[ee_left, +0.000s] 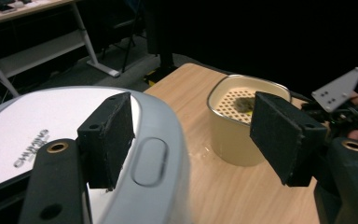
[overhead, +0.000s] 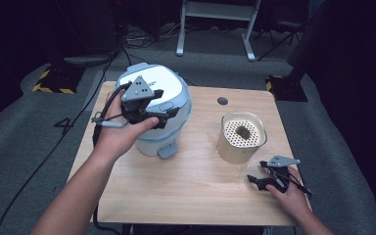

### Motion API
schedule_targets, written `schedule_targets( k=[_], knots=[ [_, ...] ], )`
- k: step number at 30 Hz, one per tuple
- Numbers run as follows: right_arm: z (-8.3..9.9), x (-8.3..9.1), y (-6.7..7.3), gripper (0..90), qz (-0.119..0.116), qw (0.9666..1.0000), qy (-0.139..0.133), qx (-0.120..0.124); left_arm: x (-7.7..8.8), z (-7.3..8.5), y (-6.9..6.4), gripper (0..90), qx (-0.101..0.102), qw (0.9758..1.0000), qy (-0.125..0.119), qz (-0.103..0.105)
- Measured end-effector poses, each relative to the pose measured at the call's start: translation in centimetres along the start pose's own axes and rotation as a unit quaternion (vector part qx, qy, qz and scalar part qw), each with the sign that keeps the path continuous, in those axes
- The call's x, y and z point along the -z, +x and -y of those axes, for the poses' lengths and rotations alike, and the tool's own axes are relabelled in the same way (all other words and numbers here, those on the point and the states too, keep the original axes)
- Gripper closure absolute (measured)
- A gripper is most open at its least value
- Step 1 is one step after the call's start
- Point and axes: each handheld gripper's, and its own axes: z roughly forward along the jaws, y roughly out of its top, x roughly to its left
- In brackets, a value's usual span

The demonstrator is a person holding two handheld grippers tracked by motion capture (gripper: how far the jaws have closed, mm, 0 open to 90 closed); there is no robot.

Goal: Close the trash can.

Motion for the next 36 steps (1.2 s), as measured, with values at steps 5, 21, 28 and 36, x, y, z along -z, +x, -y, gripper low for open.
schedule_targets(
  k=[5,21,28,36],
  knots=[
    [0.0,0.0,0.0,14.9,0.0,1.0,0.0,0.0,0.7,1.8,-1.4,30.8,-0.005,0.9999,0.001,0.013],
    [0.0,0.0,0.0,14.9,0.0,1.0,0.0,0.0,0.0,9.1,-3.2,30.7,0.007,0.999,0.034,0.029],
    [0.0,0.0,0.0,14.9,0.0,1.0,0.0,0.0,-0.6,12.6,-2.9,30.6,0.042,0.9978,0.034,0.037],
    [0.0,0.0,0.0,14.9,0.0,1.0,0.0,0.0,-1.8,16.8,-2.8,30.7,0.086,0.9946,0.046,0.035]
  ],
)
